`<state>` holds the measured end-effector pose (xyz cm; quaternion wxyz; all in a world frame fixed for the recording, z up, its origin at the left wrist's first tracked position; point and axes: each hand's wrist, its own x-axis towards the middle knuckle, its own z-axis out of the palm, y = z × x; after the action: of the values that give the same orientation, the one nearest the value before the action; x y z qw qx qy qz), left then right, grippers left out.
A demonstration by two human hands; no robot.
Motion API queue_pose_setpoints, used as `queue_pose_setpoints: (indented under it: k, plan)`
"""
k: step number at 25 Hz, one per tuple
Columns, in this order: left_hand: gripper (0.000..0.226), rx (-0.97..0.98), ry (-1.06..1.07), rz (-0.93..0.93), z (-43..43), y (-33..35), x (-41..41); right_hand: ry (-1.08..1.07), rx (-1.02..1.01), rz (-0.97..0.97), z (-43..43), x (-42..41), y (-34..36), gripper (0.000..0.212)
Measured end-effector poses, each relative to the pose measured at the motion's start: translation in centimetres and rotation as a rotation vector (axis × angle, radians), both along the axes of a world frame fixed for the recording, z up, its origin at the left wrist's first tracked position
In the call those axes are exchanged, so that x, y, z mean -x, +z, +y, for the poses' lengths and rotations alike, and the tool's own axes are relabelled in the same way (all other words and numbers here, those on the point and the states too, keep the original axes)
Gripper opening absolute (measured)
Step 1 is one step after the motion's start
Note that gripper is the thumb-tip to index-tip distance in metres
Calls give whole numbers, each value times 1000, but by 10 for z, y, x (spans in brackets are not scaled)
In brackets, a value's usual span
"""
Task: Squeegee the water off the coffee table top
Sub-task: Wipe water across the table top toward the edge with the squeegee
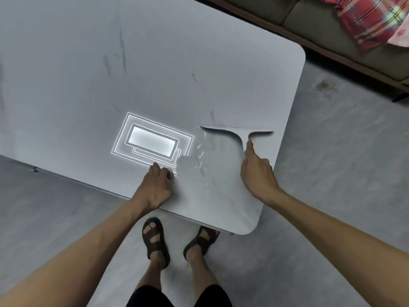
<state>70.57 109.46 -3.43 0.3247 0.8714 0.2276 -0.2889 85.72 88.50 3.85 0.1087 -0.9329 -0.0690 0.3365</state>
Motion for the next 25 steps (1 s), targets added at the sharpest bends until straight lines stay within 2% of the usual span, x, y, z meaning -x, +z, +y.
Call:
queue_pose_setpoints:
  k: [4,7,10,13,15,17,19,20,21,23,25]
  plan:
    - [37,60,4,42,0,7,12,25,-3,43,-13,31,10,62]
    - [39,84,23,35,4,10,21,-22,-32,-4,-14,26,20,58]
    - [40,79,19,15,8,10,23,-256,-51,-25,-5,-13,22,53]
    - [40,52,1,2,9,6,23,-481,-103,14,5,-41,21,29]
    - [41,31,-11,-2,10,3,22,-451,-59,49,13,-31,19,34]
    - [40,30,-15,3,9,1,21,-395,22,122,21,-8,20,59]
    - [40,39,-23,10,9,1,21,-436,39,258,27,20,25,81]
    - [39,43,-24,9,10,1,21,-420,37,292,28,29,29,80]
    - [39,46,-21,6,11,2,21,-394,20,280,30,34,33,71]
    - [38,53,-8,-13,15,4,21,-318,-27,144,40,23,37,51]
    - [35,91,51,-35,18,8,21,-380,-60,76,60,-3,34,50]
